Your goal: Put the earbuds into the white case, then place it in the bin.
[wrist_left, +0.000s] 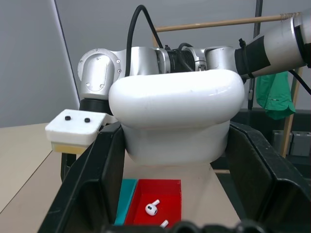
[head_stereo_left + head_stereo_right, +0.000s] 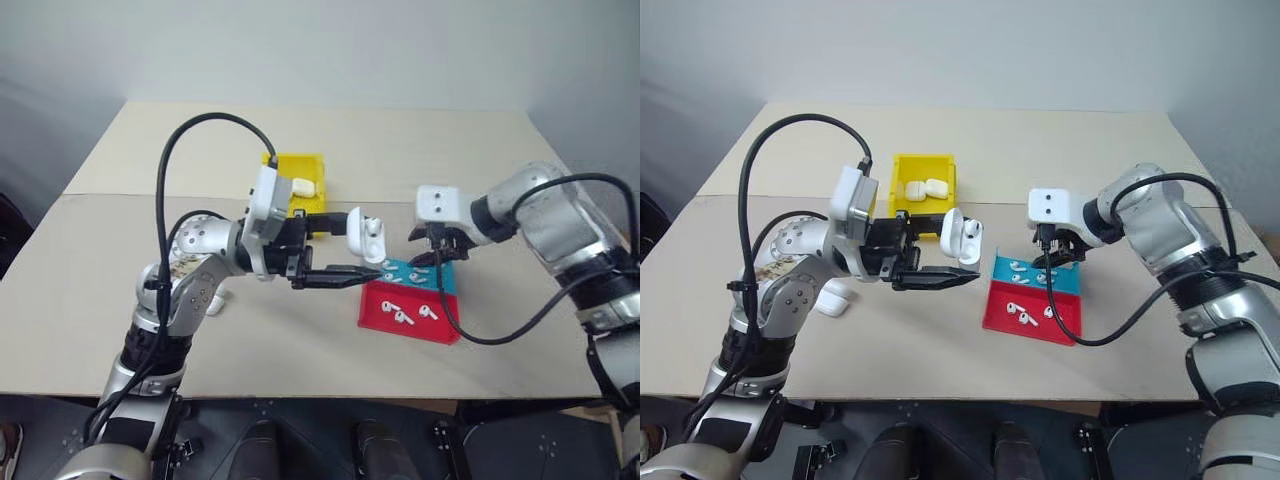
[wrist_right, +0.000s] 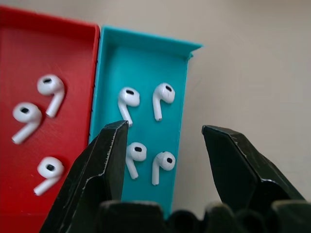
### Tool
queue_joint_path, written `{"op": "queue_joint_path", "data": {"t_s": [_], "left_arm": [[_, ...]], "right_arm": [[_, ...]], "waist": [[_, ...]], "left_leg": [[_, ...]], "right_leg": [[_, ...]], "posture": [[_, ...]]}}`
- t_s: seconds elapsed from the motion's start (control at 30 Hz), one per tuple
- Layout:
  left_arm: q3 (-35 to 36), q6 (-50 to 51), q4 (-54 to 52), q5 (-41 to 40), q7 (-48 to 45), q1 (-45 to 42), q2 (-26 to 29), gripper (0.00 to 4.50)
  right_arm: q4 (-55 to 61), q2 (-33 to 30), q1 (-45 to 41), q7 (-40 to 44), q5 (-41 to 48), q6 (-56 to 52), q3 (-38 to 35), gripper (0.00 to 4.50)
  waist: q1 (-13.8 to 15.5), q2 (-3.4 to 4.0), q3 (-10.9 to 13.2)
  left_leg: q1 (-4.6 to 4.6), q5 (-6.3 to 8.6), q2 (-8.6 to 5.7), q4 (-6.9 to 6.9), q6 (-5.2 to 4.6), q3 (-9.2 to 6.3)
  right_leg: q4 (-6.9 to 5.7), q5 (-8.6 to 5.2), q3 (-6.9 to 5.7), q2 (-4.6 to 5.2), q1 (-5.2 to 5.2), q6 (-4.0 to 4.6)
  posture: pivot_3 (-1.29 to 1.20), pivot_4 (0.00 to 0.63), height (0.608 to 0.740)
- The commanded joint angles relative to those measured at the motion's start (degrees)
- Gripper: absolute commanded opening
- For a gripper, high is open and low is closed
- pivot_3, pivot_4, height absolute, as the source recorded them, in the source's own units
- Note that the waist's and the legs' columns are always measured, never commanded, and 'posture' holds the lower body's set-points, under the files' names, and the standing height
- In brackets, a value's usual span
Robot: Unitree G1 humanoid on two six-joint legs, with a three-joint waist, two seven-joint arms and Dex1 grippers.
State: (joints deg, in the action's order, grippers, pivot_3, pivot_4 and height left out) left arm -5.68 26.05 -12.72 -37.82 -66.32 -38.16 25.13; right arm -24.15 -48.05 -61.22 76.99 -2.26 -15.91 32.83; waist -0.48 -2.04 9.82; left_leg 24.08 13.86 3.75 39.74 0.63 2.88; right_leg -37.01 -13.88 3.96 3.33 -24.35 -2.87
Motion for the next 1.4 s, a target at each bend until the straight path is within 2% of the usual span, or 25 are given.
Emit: {"op": "queue_joint_path", "data": {"t_s": [0.03, 0.33, 0.7, 1.0, 1.1, 1.27, 1.4], "left_arm": [[1.16, -1.9, -0.6, 0.54, 0.31, -0.64, 0.15, 2.8], [1.94, -1.75, -2.91, 0.35, 1.77, 1.12, 0.93, 2.8], [2.24, -1.02, -5.33, -0.53, 3.21, 2.53, 2.03, 2.8], [2.28, -1.06, -5.38, -0.59, 3.62, 2.87, 2.36, 2.8], [2.25, -1.14, -5.23, -0.57, 3.73, 2.8, 2.35, 2.8], [2.34, -0.98, -5.37, -0.75, 3.92, 2.88, 2.49, 2.8], [2.38, -0.87, -5.48, -0.95, 4.09, 2.78, 2.75, 2.8]], "right_arm": [[-7.89, 1.9, -3.37, 0.84, -4.59, 6.18, -0.45, 2.9], [-23.52, 7.71, -6.81, 0.06, -12.05, 16.2, -1.16, 2.9], [-32.26, 11.44, -7.76, -3.12, -15.52, 21.61, -2.6, 2.9], [-34.61, 12.49, -7.89, -2.55, -17.73, 23.38, -3.34, 2.9], [-34.91, 12.56, -7.43, -2.48, -18.13, 23.6, -3.45, 2.31], [-34.96, 12.86, -6.68, -2.48, -18.54, 23.68, -3.63, 0.63], [-34.52, 12.97, -6.14, -2.13, -18.29, 23.02, -4.28, 0.62]], "waist": [[-0.06, 0.0, 0.0], [-0.42, 0.02, 0.01], [-0.55, 0.06, 0.03], [-0.58, 0.06, 0.03], [-0.58, 0.06, 0.03], [-0.58, 0.06, 0.03], [-0.58, 0.06, 0.03]], "left_leg": [[0.01, 0.0, -0.01, 0.0, 0.0, 0.0], [-0.05, 0.0, 0.0, -0.01, 0.01, -0.02], [-0.11, -0.01, 0.01, -0.02, 0.01, -0.01], [-0.14, -0.01, 0.01, -0.03, 0.02, -0.01], [-0.18, -0.01, 0.01, -0.02, 0.02, 0.0], [-0.21, -0.01, 0.01, -0.03, 0.02, -0.01], [-0.22, -0.01, 0.01, -0.03, 0.02, 0.0]], "right_leg": [[0.0, 0.01, 0.0, 0.01, -0.01, -0.01], [-0.1, 0.02, 0.0, -0.01, 0.0, 0.01], [-0.12, 0.02, 0.0, -0.01, 0.03, 0.02], [-0.13, 0.03, 0.0, -0.01, 0.05, 0.02], [-0.13, 0.03, 0.0, -0.01, 0.09, 0.02], [-0.13, 0.03, 0.0, -0.01, 0.1, 0.02], [-0.14, 0.03, 0.01, -0.01, 0.11, 0.02]], "posture": [[0.0, 0.15, 0.74], [0.0, 0.15, 0.74], [0.0, 0.15, 0.74], [0.0, 0.15, 0.74], [0.0, 0.15, 0.74], [0.0, 0.15, 0.74], [0.0, 0.15, 0.74]]}}
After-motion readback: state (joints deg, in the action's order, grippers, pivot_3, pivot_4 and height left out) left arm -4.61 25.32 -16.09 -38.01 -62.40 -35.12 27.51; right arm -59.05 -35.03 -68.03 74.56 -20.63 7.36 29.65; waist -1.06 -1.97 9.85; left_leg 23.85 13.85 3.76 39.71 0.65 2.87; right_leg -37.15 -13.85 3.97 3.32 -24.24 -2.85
